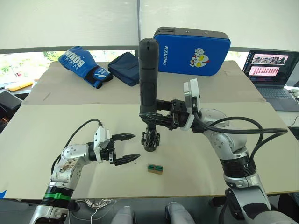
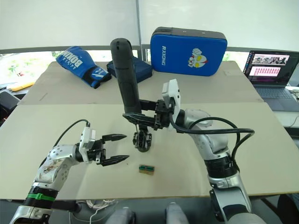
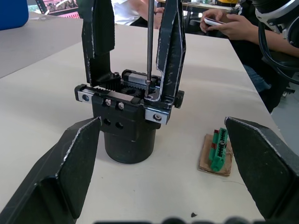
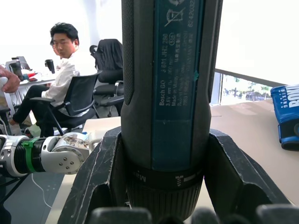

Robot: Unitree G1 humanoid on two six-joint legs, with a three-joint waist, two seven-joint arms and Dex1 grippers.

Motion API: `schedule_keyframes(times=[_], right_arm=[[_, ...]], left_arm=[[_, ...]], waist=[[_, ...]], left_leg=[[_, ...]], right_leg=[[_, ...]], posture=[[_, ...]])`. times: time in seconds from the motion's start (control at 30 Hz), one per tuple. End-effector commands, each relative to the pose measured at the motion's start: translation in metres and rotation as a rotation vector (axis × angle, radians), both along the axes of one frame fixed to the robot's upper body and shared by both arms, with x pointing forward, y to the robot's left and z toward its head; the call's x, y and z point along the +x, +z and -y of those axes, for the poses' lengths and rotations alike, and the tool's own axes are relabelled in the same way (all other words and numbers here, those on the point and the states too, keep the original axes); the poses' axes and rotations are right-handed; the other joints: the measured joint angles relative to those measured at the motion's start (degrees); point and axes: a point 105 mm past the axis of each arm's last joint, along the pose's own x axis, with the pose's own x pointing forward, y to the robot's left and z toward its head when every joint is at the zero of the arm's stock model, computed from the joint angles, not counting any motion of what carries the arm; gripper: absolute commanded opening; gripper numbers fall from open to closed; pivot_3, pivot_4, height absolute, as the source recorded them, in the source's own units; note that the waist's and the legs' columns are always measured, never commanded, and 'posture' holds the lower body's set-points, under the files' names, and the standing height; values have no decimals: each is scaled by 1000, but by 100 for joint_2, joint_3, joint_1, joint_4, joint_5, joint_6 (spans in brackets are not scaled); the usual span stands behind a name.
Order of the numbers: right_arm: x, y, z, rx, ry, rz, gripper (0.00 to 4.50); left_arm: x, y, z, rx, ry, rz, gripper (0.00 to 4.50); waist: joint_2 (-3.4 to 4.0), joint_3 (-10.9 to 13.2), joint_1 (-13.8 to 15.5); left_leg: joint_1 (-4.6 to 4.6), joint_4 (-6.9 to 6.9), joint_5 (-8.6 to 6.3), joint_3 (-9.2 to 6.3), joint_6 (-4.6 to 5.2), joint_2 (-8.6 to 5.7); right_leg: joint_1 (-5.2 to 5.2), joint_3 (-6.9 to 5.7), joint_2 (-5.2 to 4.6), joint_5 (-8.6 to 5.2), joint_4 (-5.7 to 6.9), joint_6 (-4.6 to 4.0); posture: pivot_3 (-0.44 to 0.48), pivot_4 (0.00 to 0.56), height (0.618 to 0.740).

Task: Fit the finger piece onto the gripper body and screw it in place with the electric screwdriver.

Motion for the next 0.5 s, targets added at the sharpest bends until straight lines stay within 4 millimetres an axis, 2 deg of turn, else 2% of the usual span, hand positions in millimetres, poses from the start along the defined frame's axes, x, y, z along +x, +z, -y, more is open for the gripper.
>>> schedule_keyframes(times=[0.03, 0.5], right_arm=[[-9, 14, 1, 24, 16, 59, 1905], [-9, 10, 1, 22, 18, 40, 1905]], left_arm=[[0, 8, 7, -4, -16, 28, 4500], [1, 16, 18, -7, -15, 22, 4500]], waist=[[0, 0, -1], [0, 0, -41]], left_leg=[[0, 0, 0, 0, 0, 0], [0, 0, 0, -1, 0, 0]], right_leg=[[0, 0, 0, 0, 0, 0], [0, 0, 0, 0, 0, 0]], posture=[[0, 150, 740], [0, 150, 740]])
